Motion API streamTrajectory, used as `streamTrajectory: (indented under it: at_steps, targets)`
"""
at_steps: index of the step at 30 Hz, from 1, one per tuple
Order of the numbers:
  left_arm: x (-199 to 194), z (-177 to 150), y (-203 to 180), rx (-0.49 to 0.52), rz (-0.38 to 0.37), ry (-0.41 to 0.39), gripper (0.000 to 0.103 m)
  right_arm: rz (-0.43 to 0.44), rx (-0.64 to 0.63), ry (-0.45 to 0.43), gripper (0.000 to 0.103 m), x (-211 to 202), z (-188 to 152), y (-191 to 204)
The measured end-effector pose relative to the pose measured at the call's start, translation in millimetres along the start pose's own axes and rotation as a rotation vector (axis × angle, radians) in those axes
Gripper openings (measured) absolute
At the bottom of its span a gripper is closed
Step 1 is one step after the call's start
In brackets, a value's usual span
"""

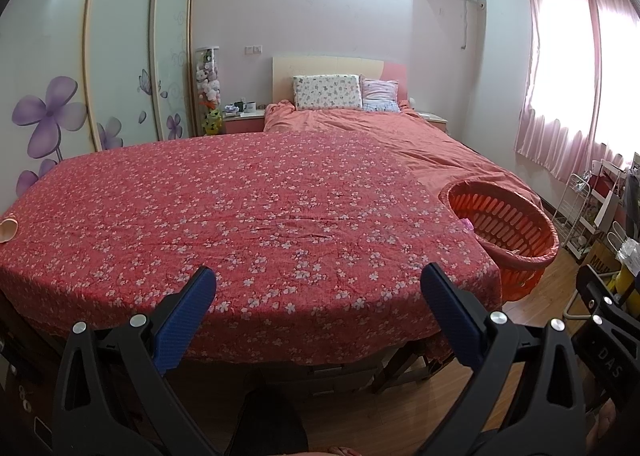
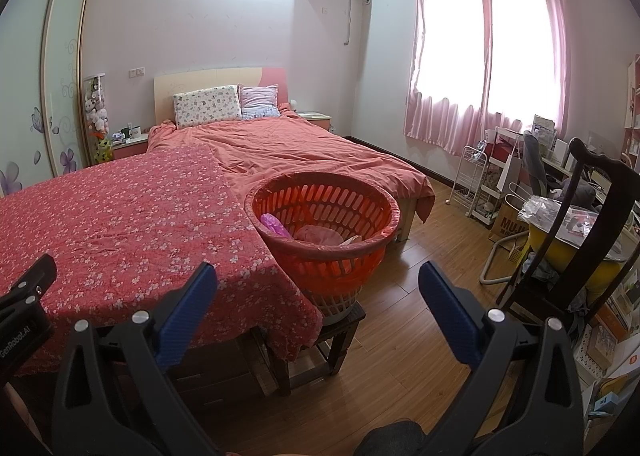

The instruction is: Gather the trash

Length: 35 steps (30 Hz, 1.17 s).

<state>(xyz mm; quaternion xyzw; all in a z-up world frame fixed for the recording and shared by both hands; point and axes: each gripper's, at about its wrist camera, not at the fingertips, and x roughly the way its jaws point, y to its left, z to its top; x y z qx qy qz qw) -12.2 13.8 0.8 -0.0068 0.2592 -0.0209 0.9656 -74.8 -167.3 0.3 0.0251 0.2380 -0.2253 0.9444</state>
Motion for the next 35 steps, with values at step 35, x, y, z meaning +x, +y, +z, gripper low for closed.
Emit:
streamTrajectory:
  at_steps: [35]
  targets:
    - [2.1,2.4,2.0,-0.011,-0.007,0.012,0.101,-0.001,-0.001,0.001,0.098,0.3,0.6,1.9]
